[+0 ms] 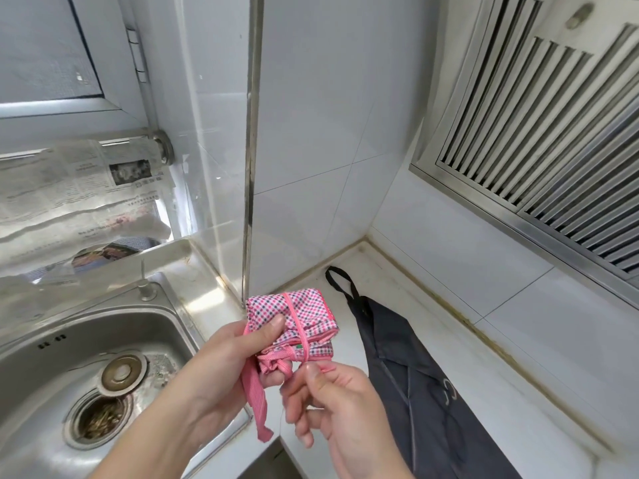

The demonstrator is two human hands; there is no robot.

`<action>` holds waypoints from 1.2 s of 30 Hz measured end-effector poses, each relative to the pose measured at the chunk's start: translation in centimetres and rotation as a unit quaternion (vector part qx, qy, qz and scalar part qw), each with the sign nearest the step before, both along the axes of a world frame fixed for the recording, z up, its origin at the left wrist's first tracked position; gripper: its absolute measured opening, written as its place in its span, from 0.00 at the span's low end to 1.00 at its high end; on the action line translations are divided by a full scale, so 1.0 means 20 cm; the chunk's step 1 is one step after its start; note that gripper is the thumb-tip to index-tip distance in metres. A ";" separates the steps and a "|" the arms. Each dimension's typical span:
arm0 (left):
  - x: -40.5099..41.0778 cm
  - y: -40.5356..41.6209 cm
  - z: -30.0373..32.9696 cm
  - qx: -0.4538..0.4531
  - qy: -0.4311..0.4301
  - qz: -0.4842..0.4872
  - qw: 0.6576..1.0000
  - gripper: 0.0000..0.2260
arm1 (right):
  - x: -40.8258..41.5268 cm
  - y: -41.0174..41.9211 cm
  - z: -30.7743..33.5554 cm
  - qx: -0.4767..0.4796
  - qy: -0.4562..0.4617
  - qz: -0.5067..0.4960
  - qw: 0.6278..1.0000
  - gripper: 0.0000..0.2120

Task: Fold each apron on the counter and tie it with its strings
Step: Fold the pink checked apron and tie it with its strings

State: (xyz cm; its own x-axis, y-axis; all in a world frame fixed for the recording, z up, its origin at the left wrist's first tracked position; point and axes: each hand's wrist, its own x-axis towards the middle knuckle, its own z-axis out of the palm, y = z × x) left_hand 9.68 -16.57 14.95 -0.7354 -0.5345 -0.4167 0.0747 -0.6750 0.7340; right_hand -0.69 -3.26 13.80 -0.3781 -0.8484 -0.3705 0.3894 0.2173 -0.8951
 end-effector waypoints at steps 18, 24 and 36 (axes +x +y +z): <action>-0.04 0.01 -0.04 -0.020 -0.054 0.090 0.994 0.09 | -0.07 0.02 -0.11 0.027 0.075 -0.135 0.988 0.11; -0.06 0.04 -0.05 -0.023 -0.043 0.105 0.993 0.12 | -0.03 0.00 -0.11 -0.031 0.058 -0.080 0.995 0.24; -0.09 0.15 -0.11 -0.073 -0.080 0.115 0.987 0.08 | -0.10 0.04 -0.01 0.066 0.081 -0.003 0.995 0.16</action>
State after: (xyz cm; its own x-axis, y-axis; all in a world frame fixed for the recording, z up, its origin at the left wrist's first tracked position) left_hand 7.95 -13.54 12.76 -0.5179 -0.7431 -0.4237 0.0896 -0.5397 0.8371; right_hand -2.76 -2.45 13.53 -0.4466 -0.7945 -0.4115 0.2434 0.3346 -0.9104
